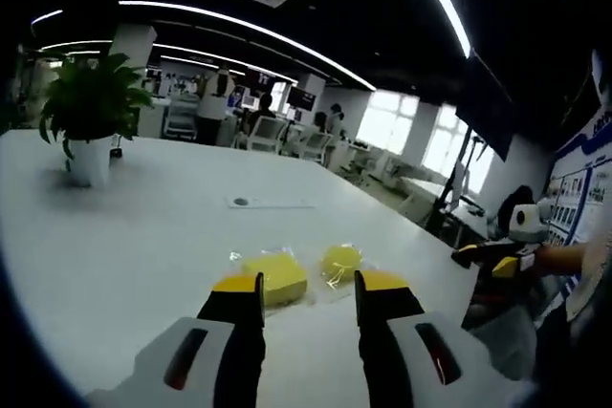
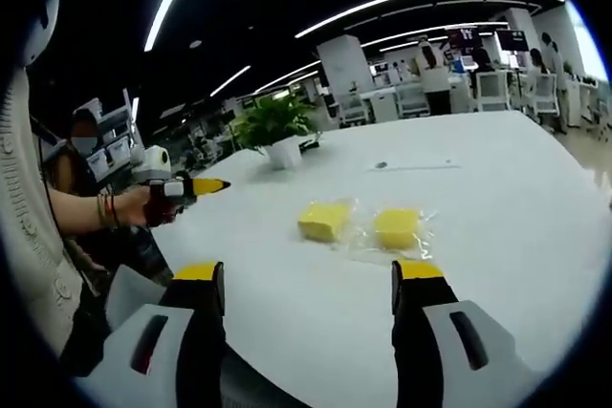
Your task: Compare the silicone blocks by pressing each to a similar depth, holding the contact briefly, and releasing to observe deformation and rebound differences across the visible hardness samples.
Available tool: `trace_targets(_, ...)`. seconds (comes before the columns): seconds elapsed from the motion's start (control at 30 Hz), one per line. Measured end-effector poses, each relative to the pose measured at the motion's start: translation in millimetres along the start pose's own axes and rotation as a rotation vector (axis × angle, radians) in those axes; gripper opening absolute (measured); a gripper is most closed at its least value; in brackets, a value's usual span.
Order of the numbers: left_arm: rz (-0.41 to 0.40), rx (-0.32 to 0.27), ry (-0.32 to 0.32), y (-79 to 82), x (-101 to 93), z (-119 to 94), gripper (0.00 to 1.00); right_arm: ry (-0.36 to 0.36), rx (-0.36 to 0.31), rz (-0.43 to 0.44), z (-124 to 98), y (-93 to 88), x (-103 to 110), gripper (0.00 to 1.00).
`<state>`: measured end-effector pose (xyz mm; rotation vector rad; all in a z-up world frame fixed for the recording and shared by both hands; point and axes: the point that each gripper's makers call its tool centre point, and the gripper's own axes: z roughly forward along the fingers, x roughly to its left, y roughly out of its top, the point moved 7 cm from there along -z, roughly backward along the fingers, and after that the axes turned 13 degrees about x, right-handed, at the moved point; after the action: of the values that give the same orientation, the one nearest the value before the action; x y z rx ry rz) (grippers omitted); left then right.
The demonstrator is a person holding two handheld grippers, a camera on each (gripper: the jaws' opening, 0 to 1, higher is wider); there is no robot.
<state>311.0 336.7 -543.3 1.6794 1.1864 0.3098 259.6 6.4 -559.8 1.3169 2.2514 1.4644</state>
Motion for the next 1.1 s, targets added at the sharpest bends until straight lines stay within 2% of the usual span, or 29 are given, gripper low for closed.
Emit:
trace_targets(0.13, 0.002, 0.011, 0.023, -9.5, -11.1, -12.9, 0.42, -0.009, -0.010, 0.020, -0.4, -2.0, -6.2, 0.66)
trace_targets(0.2, -0.021, -0.037, 0.016, -9.8, -18.7, -19.0, 0.43, -0.010, -0.016, 0.026, -0.8, -2.4, -6.7, 0.66)
trace_targets(0.37, -0.020, -0.041, 0.023, -19.6, -29.0, -24.5, 0.48, 0.000, -0.044, 0.083, -0.5, -1.3, -10.0, 0.65)
trace_targets(0.6, -0.028, -0.031, 0.038, -27.1, -25.9, -26.4, 0.53, 0.016, -0.024, 0.075, 3.4, -2.2, -8.4, 0.70)
trace_targets(0.87, -0.027, -0.017, 0.045, -28.0, -20.3, -28.4, 0.58, 0.024, -0.008, 0.075, 2.4, -5.1, -8.2, 0.72)
trace_targets(1.1, -0.016, -0.001, 0.047, -29.0, -21.7, -26.1, 0.67, 0.050, -0.010, 0.069, 2.3, -5.3, -3.4, 0.73)
